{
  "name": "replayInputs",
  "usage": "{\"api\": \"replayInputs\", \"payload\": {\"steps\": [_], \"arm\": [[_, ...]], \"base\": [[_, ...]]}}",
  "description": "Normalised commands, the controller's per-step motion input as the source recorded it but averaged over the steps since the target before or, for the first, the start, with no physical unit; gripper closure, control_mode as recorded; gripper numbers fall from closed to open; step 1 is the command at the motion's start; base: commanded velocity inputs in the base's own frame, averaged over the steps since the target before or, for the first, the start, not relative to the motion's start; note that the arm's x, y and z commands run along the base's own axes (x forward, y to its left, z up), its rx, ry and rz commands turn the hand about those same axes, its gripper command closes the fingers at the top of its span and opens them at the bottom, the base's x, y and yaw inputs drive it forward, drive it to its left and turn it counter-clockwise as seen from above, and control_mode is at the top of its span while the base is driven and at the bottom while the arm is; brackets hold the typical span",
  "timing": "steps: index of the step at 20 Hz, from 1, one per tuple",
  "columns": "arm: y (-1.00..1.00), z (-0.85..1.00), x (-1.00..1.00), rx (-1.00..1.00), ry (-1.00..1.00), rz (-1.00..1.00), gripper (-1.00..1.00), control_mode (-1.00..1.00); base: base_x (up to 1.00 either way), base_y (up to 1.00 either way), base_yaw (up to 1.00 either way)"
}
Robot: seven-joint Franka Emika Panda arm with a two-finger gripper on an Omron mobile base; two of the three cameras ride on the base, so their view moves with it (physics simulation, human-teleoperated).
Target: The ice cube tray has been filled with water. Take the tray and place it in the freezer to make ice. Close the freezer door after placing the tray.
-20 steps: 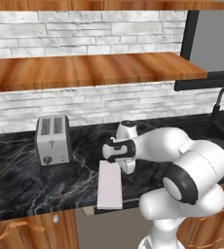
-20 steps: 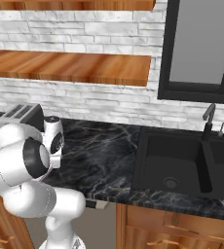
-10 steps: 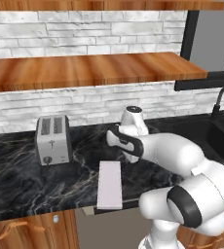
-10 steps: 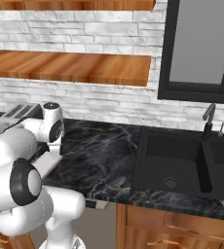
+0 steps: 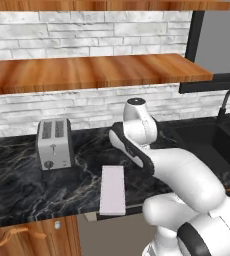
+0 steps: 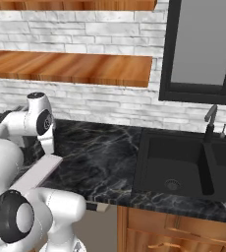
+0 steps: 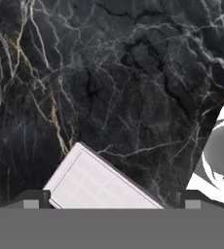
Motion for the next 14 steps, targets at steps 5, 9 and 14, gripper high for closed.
{"api": "replayInputs", "payload": {"steps": [5,9,14], "arm": [[0.04,0.19,-0.52,-0.33,0.03,0.37,-1.0,-1.0],[0.03,0.0,-0.44,-0.32,0.07,0.51,-1.0,-1.0],[0.14,0.0,-0.23,-0.29,0.11,0.53,-1.0,-1.0]], "base": [[0.0,0.0,0.0],[0.0,0.0,0.0],[0.0,0.0,0.0]]}}
